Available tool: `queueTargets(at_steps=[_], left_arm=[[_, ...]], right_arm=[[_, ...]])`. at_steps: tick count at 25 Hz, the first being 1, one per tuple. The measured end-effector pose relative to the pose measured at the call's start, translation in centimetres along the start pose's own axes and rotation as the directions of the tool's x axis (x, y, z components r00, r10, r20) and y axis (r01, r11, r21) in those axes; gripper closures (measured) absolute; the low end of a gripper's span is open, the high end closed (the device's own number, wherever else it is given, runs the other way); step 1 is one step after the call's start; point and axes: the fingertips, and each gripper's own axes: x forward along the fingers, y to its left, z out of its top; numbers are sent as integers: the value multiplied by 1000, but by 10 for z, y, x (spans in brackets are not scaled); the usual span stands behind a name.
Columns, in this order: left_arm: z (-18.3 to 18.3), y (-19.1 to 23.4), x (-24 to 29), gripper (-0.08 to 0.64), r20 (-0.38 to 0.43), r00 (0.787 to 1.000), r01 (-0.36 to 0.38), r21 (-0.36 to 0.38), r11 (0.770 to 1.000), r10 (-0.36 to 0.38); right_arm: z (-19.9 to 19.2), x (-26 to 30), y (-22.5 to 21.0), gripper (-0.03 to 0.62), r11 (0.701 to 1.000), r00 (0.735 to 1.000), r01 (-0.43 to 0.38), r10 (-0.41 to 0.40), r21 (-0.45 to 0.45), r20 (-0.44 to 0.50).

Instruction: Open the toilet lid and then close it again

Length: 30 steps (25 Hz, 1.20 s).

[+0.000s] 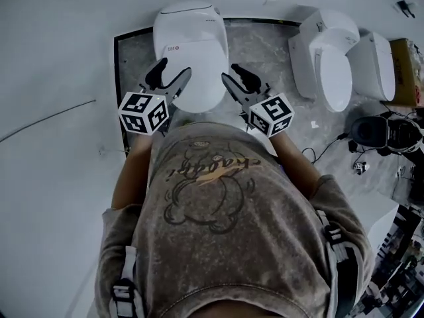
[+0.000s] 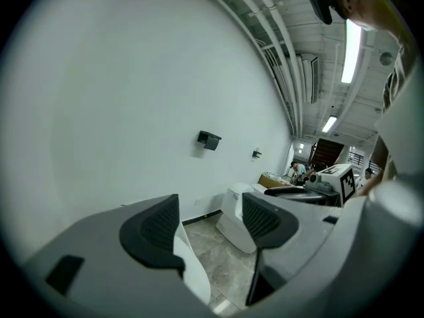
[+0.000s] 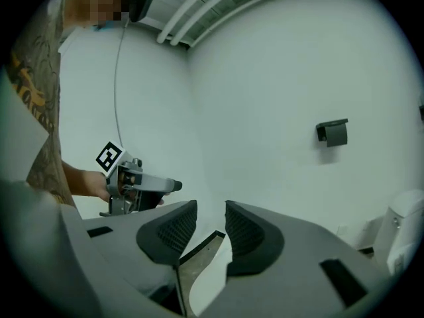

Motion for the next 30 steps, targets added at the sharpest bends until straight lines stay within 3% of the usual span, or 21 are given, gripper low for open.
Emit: queueTargets(at_steps=[3, 5, 6, 9, 14, 30], left_arm=[[7, -4, -18, 409, 62, 998, 1, 7, 1000, -2], [12, -8, -25, 524, 109, 994, 4, 30, 1000, -7], [13, -10, -27, 548, 128, 992, 4, 43, 999, -9], [9, -12, -28, 551, 164, 986, -25, 75, 997, 12], [-11, -1, -25, 551, 195, 979, -71, 34, 997, 63], [-21, 5, -33, 551, 196, 973, -127, 9, 992, 123]], right_arm=[[8, -15, 4, 521, 999, 999, 27, -25, -38, 45], [13, -22, 2, 550, 998, 994, 55, -52, -41, 91], [14, -25, 0, 560, 997, 992, 73, -68, -41, 111], [9, -32, -8, 565, 991, 981, 126, -119, -35, 153], [-10, -29, -16, 566, 987, 973, 161, -161, 11, 166], [-23, -18, -10, 566, 987, 979, 161, -162, 18, 123]])
